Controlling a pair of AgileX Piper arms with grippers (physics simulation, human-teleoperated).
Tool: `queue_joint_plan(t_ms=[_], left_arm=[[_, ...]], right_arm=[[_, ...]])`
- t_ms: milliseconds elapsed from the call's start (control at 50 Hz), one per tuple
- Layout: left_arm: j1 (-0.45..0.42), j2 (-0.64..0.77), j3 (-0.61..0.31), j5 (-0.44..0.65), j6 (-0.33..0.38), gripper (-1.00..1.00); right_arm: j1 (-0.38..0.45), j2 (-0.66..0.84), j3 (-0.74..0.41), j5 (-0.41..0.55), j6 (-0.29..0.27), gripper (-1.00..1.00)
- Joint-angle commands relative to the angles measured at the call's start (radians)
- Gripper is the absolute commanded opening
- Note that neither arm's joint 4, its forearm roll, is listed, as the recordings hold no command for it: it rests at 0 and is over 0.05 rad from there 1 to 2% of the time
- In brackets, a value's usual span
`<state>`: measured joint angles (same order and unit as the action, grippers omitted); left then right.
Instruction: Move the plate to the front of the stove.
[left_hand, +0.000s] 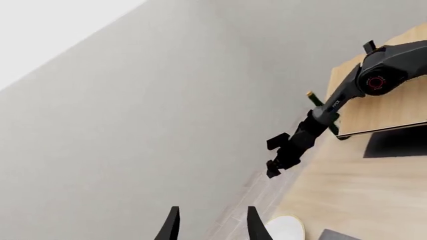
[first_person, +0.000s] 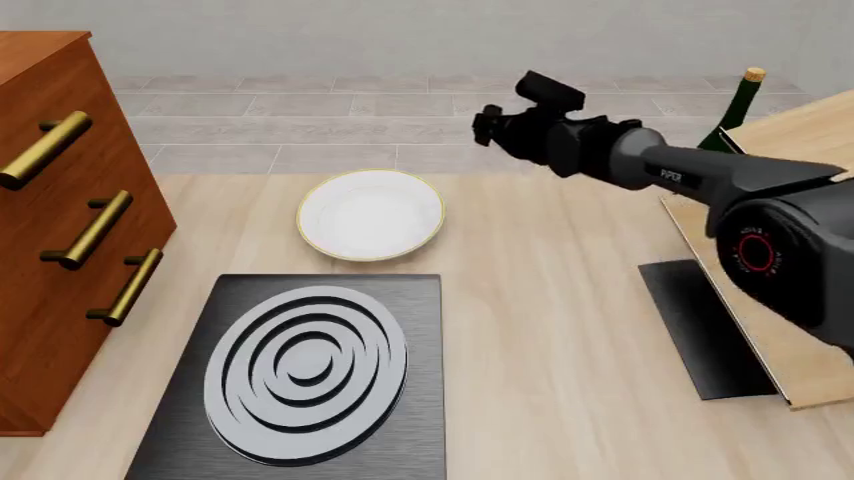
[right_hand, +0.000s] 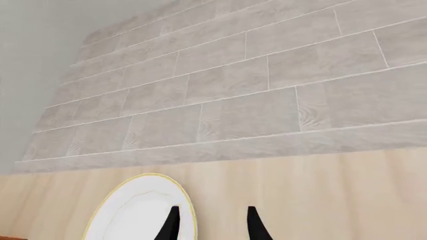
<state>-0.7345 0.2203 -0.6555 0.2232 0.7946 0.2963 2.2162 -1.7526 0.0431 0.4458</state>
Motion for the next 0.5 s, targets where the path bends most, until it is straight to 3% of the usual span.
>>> queue_joint_plan(t_ms=[20,300,500], left_arm=[[-0.005,0.018,0.009,-0.015,-0.029,1.00],[-0.007,0.034,0.006,-0.028,-0.062,1.00],[-0.007,0.040,0.008,-0.032,-0.065,1.00]], right_arm=[[0.002,-0.166,0.174,-0.061,-0.067,1.00],[0.046,-0.392,0.410,-0.133,-0.189,1.00],[0.106,-0.550,0.587,-0.203,-0.207,1.00]])
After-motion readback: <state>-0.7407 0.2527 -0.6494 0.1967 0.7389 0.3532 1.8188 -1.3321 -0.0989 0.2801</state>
